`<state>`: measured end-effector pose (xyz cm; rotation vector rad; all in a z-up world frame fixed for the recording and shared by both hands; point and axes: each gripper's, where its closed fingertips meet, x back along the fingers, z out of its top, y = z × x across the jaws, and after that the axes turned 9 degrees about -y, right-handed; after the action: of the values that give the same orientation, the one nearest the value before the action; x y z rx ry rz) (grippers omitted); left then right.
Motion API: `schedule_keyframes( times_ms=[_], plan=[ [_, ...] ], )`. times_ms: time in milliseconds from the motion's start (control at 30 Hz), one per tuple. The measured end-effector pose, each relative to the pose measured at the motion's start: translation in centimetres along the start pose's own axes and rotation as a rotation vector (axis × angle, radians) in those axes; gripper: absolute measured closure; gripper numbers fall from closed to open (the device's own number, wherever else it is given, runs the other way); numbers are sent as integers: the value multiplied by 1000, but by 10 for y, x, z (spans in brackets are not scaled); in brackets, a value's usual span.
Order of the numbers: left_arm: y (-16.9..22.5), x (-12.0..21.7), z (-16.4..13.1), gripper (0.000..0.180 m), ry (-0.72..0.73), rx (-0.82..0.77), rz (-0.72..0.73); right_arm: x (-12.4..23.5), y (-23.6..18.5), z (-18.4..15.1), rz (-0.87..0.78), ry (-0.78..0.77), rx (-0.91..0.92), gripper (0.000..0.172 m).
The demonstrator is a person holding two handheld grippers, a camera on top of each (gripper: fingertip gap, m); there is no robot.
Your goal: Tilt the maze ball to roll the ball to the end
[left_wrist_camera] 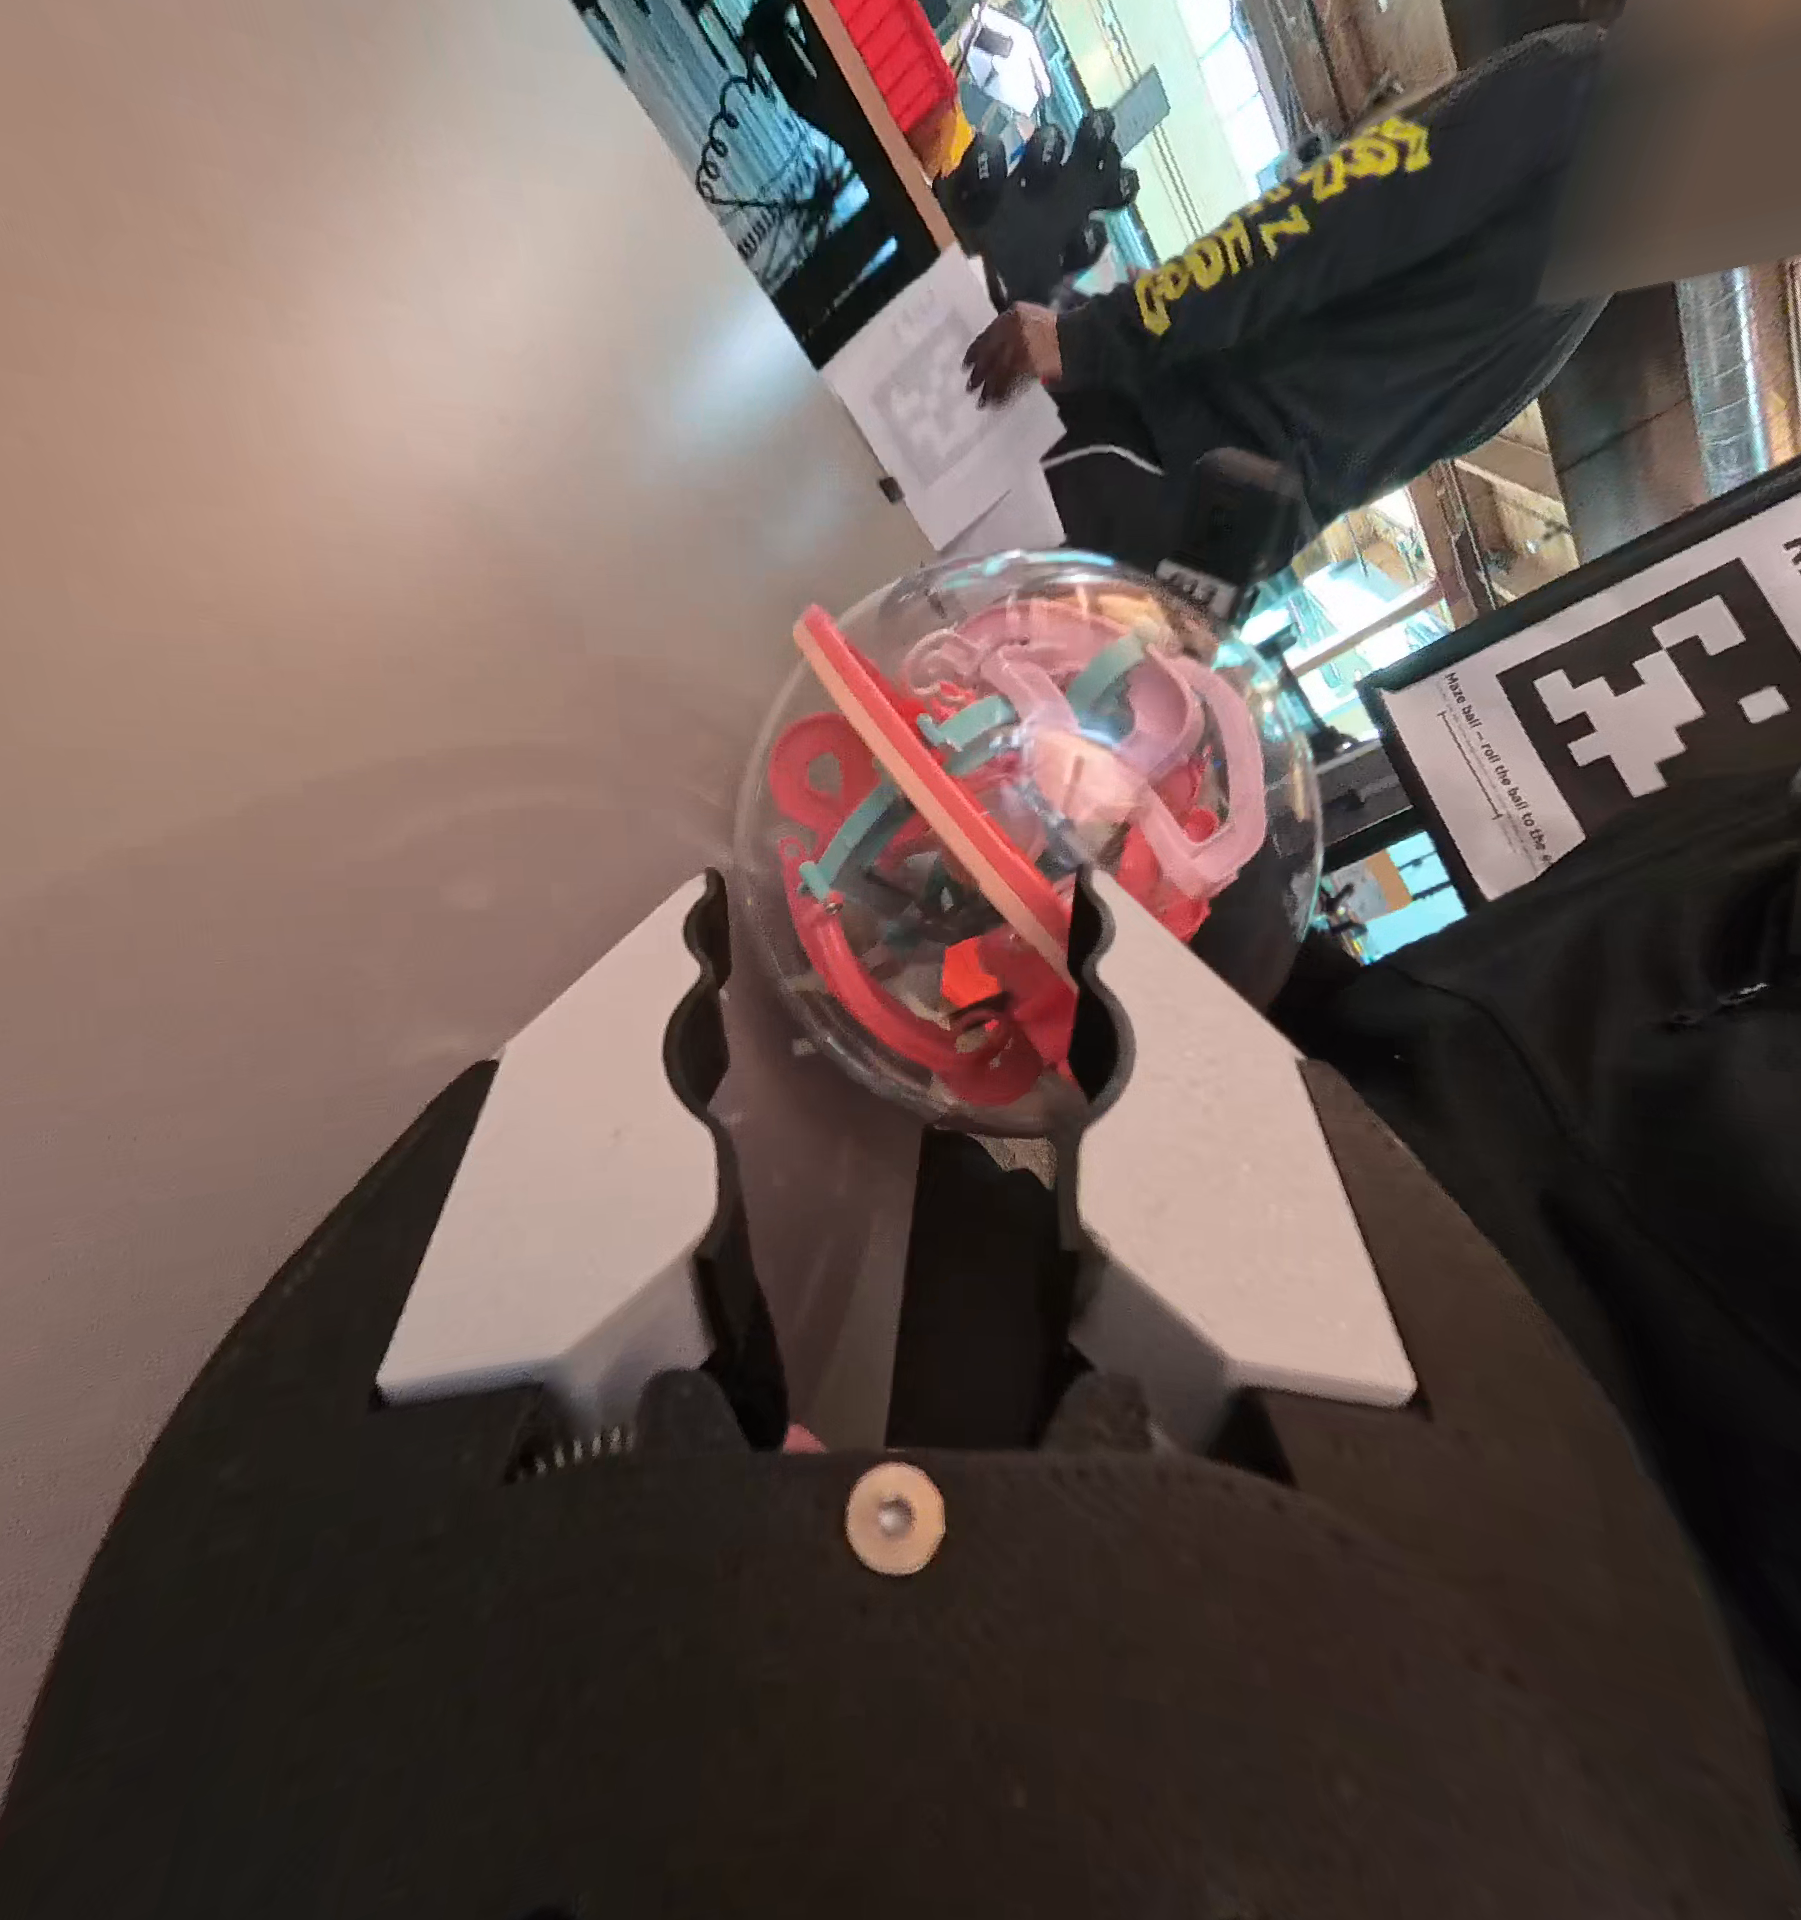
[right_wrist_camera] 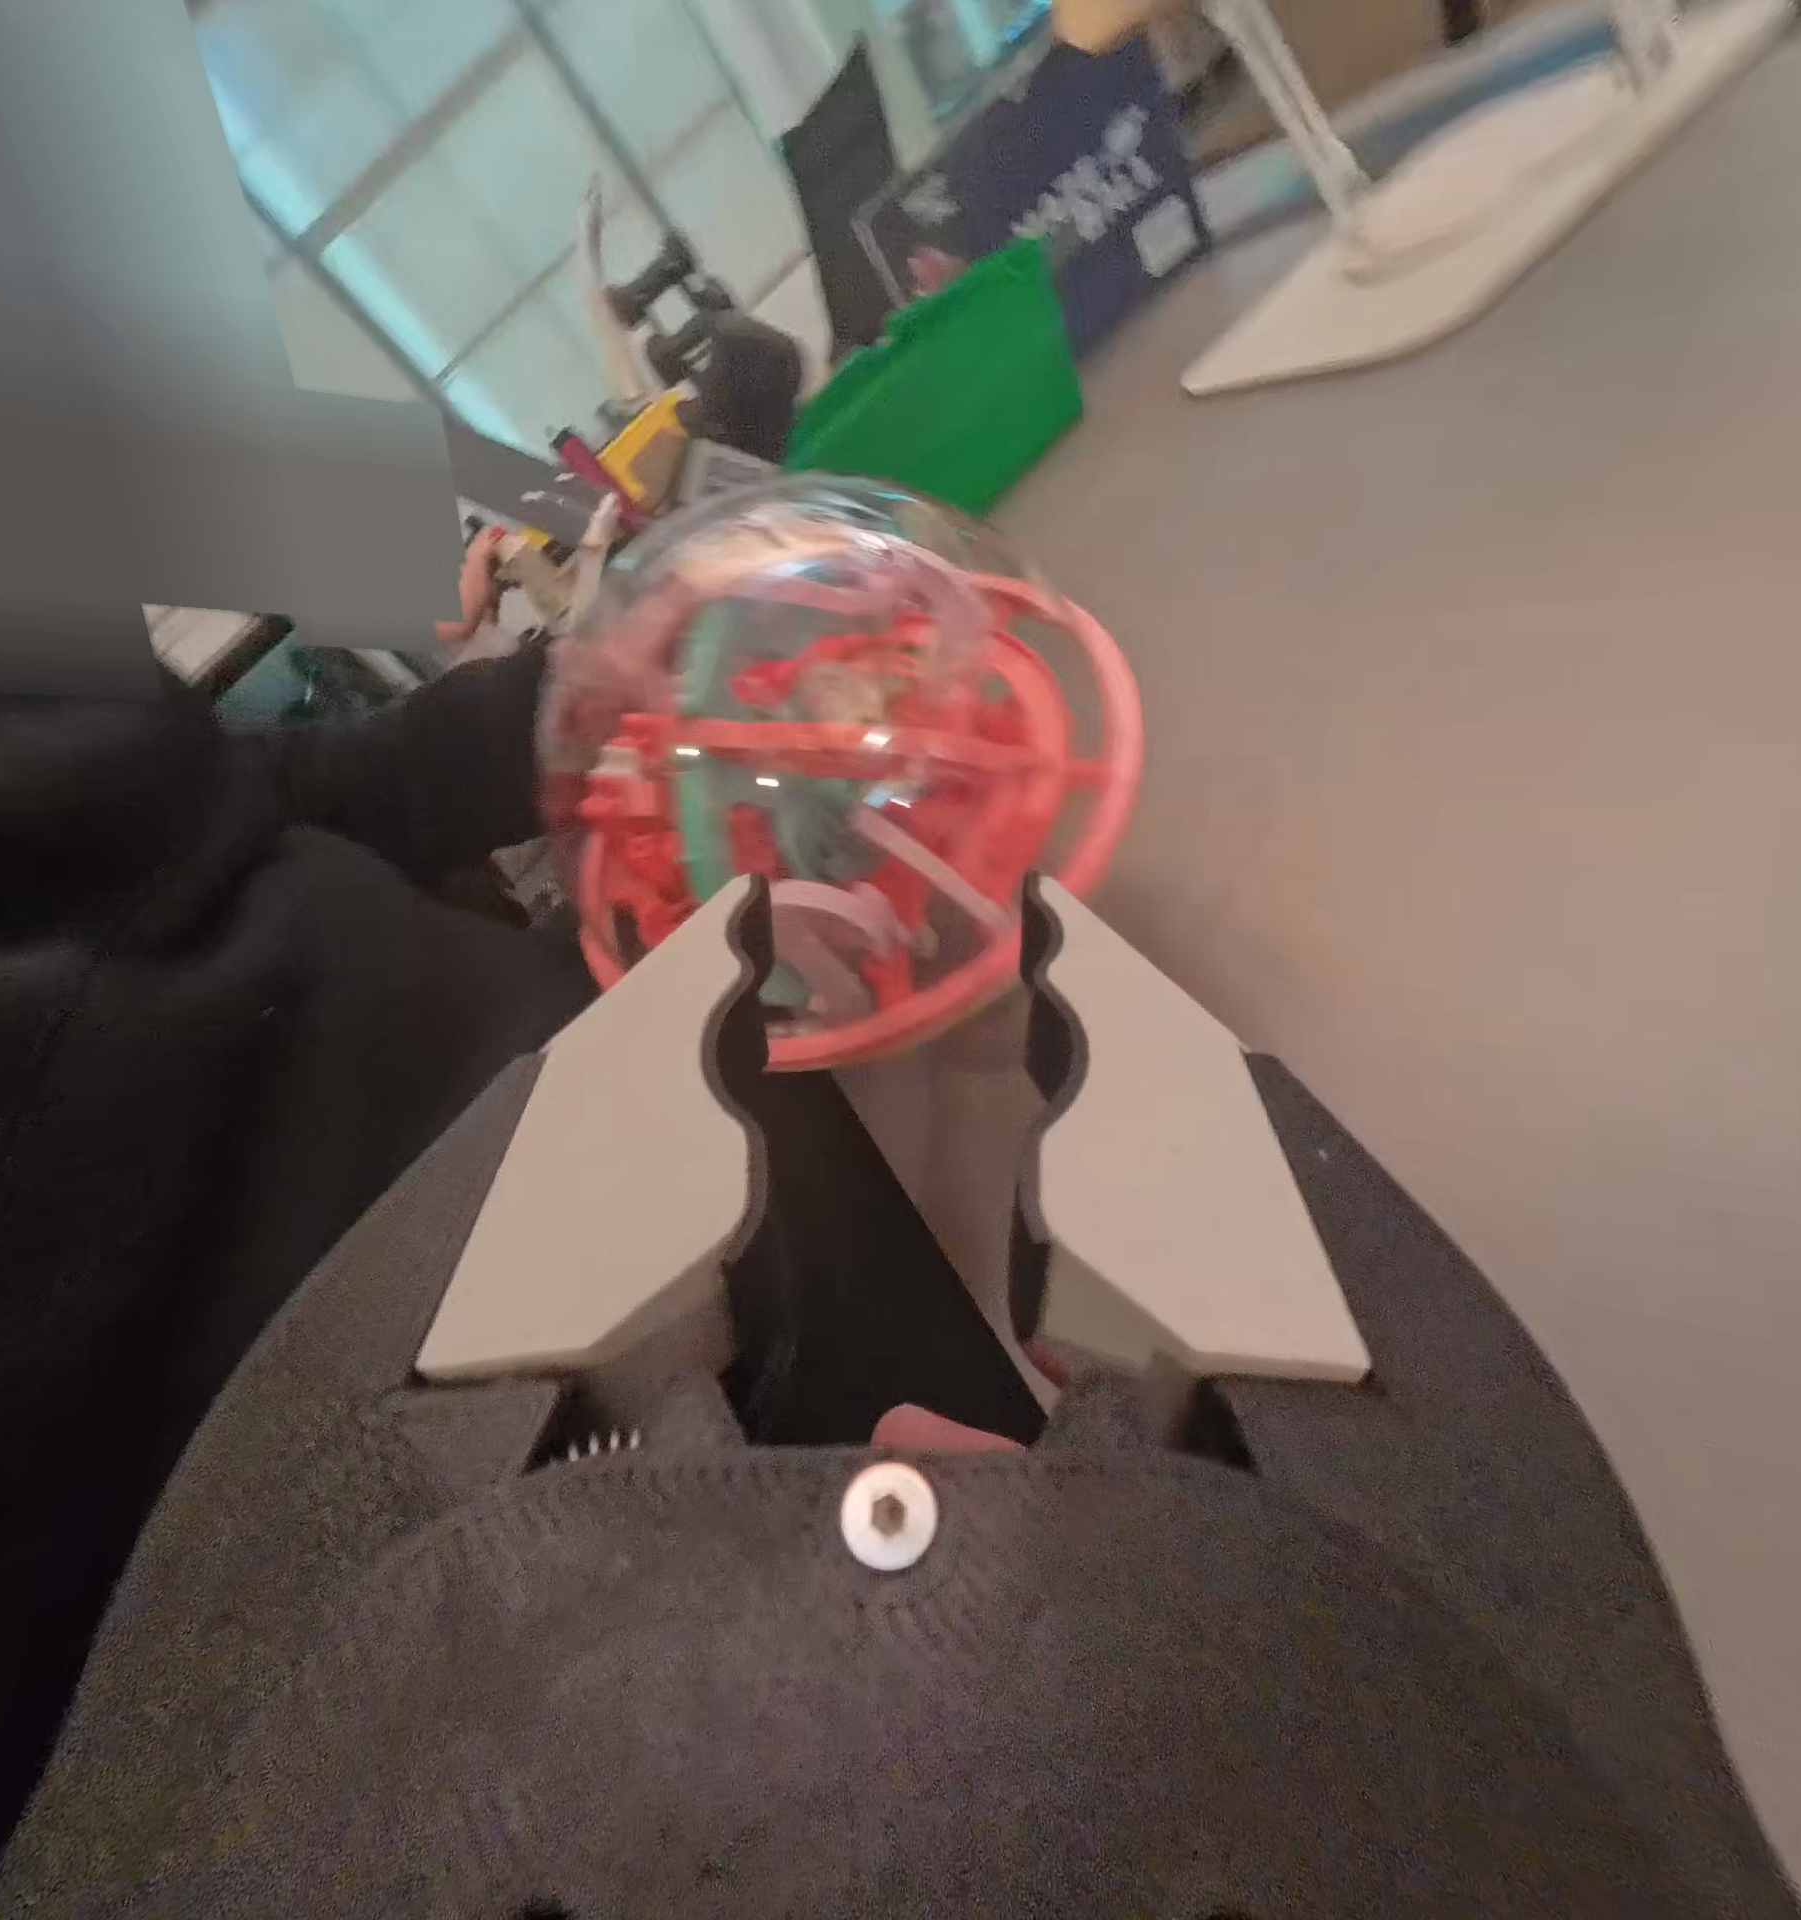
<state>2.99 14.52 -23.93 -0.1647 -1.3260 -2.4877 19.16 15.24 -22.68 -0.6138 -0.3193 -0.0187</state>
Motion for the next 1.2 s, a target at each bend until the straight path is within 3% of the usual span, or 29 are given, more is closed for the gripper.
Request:
schedule_keyframes(
  times_ms=[67, 167, 367, 533, 933, 1200],
  plan=[
    [7, 0, -3, 116, -1, 3, 4, -5, 13, -12, -8, -8, -116, 128],
    [17, 2, -6, 114, 26, 34, 3, -20, 1, -24, 123, -50, -204, 130],
    [31, 18, -24, 141, 77, 50, 68, -31, -14, -39, 239, -48, -266, 136],
    [29, 28, -38, 170, 90, 39, 147, -40, -24, -44, 248, -52, -233, 161],
    [31, 27, -28, 172, 150, 8, 99, -43, -18, -44, 161, -52, -124, 164],
    [32, 32, -13, 172, 195, -46, 128, -37, -17, -14, 142, 56, -42, 163]
  ],
)
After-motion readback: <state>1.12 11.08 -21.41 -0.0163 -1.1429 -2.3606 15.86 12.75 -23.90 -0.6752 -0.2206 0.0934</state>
